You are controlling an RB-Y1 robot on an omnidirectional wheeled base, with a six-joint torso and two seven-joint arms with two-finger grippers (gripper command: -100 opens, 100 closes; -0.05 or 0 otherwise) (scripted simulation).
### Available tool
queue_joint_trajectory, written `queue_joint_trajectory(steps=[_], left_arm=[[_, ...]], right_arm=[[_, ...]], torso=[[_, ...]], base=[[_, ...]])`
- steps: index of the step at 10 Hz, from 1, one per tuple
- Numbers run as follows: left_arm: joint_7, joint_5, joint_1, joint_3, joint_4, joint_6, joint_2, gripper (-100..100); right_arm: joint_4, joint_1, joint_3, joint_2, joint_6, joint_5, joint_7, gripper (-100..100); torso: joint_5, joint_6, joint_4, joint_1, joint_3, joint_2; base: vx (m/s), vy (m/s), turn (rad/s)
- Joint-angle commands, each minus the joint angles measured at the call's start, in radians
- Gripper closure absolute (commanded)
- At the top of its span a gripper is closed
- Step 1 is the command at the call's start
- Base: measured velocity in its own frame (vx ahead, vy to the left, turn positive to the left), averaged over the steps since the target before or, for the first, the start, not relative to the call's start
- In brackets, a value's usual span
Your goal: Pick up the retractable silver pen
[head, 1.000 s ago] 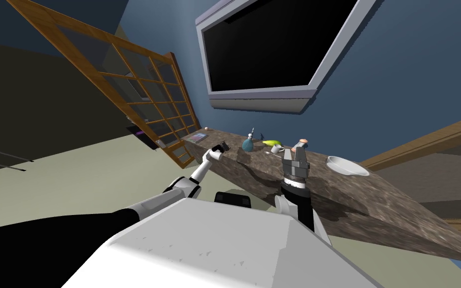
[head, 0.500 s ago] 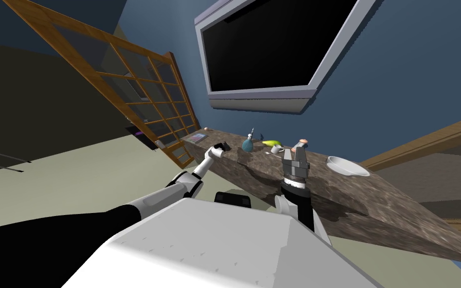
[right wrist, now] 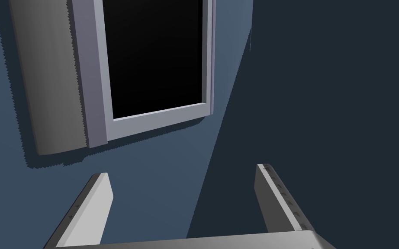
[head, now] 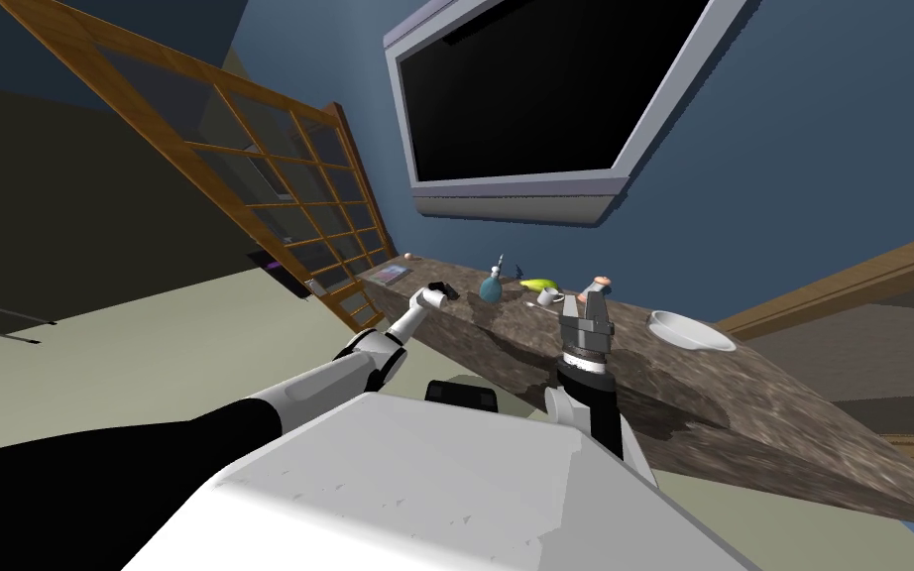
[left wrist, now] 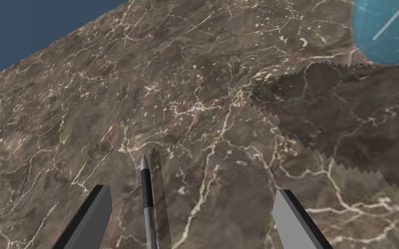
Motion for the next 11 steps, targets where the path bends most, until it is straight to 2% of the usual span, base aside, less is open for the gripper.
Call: queue_joint_trajectory(steps=[1, 2, 3, 4, 5, 6, 7, 8, 9, 10, 11], left_arm=[[0.043, 0.029, -0.046, -0.01, 0.05, 0.046, 0.005, -100], [0.043, 0.029, -0.046, -0.01, 0.068, 0.046, 0.005, -100], [0.078, 0.054, -0.09, -0.019, 0.105, 0.078, 0.007, -100], [0.078, 0.054, -0.09, -0.019, 0.13, 0.078, 0.007, -100], [0.111, 0.079, -0.131, -0.027, 0.162, 0.108, 0.009, -100], [0.111, 0.079, -0.131, -0.027, 0.189, 0.108, 0.009, -100], [0.142, 0.103, -0.169, -0.035, 0.221, 0.137, 0.012, -100], [0.142, 0.103, -0.169, -0.035, 0.247, 0.137, 0.012, -100], [0.142, 0.103, -0.169, -0.035, 0.247, 0.137, 0.012, -100], [0.171, 0.126, -0.205, -0.042, 0.286, 0.163, 0.015, -100], [0.171, 0.126, -0.205, -0.042, 0.302, 0.163, 0.015, -100]], right_arm=[[0.0, 0.0, 0.0, 0.0, 0.0, 0.0, 0.0, 0], [0.0, 0.0, 0.0, 0.0, 0.0, 0.0, 0.0, 0], [0.0, 0.0, 0.0, 0.0, 0.0, 0.0, 0.0, 0], [0.0, 0.0, 0.0, 0.0, 0.0, 0.0, 0.0, 0], [0.0, 0.0, 0.0, 0.0, 0.0, 0.0, 0.0, 0], [0.0, 0.0, 0.0, 0.0, 0.0, 0.0, 0.0, 0], [0.0, 0.0, 0.0, 0.0, 0.0, 0.0, 0.0, 0], [0.0, 0.0, 0.0, 0.0, 0.0, 0.0, 0.0, 0], [0.0, 0.0, 0.0, 0.0, 0.0, 0.0, 0.0, 0], [0.0, 0.0, 0.0, 0.0, 0.0, 0.0, 0.0, 0], [0.0, 0.0, 0.0, 0.0, 0.0, 0.0, 0.0, 0]], torso=[[0.0, 0.0, 0.0, 0.0, 0.0, 0.0], [0.0, 0.0, 0.0, 0.0, 0.0, 0.0], [0.0, 0.0, 0.0, 0.0, 0.0, 0.0], [0.0, 0.0, 0.0, 0.0, 0.0, 0.0], [0.0, 0.0, 0.0, 0.0, 0.0, 0.0], [0.0, 0.0, 0.0, 0.0, 0.0, 0.0], [0.0, 0.0, 0.0, 0.0, 0.0, 0.0], [0.0, 0.0, 0.0, 0.0, 0.0, -0.001], [0.0, 0.0, 0.0, 0.0, 0.0, 0.0], [0.0, 0.0, 0.0, 0.0, 0.0, 0.001], [0.0, 0.0, 0.0, 0.0, 0.0, 0.001]], base=[[0.031, 0.006, -0.014], [0.027, 0.005, -0.008], [0.036, 0.007, -0.01], [0.031, 0.007, -0.011], [0.027, 0.007, -0.012], [0.03, 0.008, -0.009], [0.044, 0.01, -0.013], [0.036, 0.01, -0.01], [0.012, 0.004, 0.003], [0.022, 0.007, -0.014], [0.028, 0.01, -0.01]])
